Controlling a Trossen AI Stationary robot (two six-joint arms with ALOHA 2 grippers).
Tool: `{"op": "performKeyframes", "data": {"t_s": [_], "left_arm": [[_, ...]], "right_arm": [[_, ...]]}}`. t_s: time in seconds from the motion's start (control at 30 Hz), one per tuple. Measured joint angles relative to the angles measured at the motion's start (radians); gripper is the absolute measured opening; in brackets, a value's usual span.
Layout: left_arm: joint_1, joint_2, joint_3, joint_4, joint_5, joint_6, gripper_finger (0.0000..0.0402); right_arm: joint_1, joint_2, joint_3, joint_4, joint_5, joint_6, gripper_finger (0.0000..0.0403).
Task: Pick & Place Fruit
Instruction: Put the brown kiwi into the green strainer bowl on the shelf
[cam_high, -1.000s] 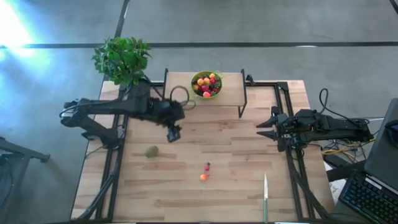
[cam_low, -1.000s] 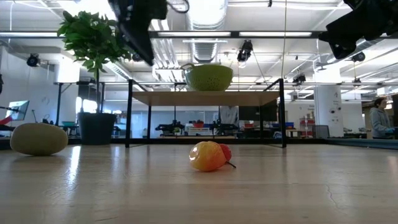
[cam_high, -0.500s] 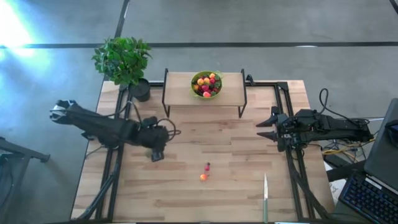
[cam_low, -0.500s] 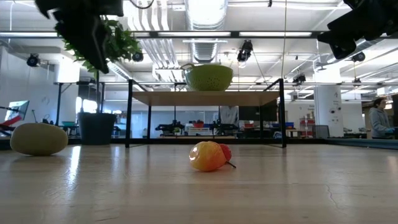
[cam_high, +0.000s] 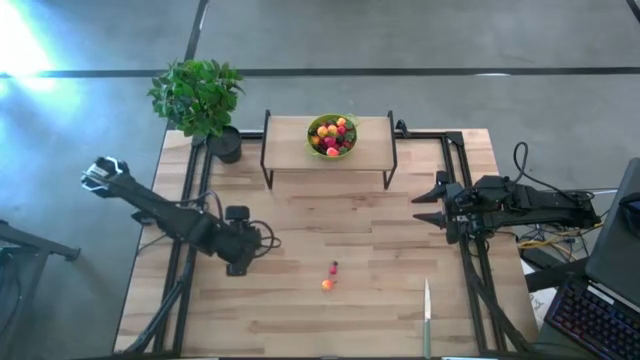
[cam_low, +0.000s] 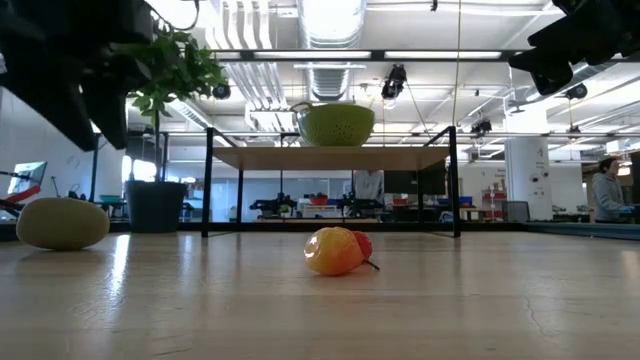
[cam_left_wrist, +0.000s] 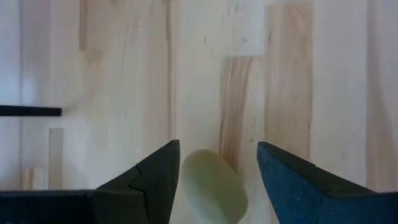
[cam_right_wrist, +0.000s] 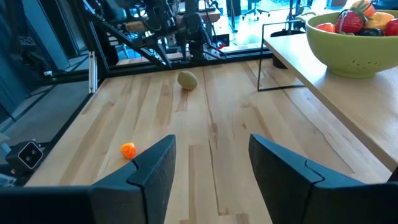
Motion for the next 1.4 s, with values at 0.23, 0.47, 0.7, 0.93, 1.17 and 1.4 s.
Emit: {"op": "performKeyframes", "data": {"t_s": [0.23,0.47,0.7,0.93,1.17,1.4], "left_arm": [[0.000,0.000,-0.054,0.001,0.013,-0.092,0.0220],[0.002,0.000,-0.084,0.001,0.018,-0.348,0.0220],[0.003,0.004,-0.127,0.002,0.092,-0.391,0.0221],[0.004,0.003,-0.173,0.044,0.114,-0.365,0.0222],[0.008,0.001,-0.225,0.106,0.107,-0.364,0.0223],[0.010,0.002,-0.242,0.161,0.153,-0.375,0.0223]], "right_arm": [[0.000,0.000,0.000,0.000,0.000,0.000,0.0189],[0.000,0.000,0.000,0.000,0.000,0.000,0.0168],[0.000,0.000,0.000,0.000,0.000,0.000,0.0146],[0.000,0.000,0.000,0.000,0.000,0.000,0.0122],[0.000,0.000,0.000,0.000,0.000,0.000,0.0097],[0.000,0.000,0.000,0.000,0.000,0.000,0.0070]]}}
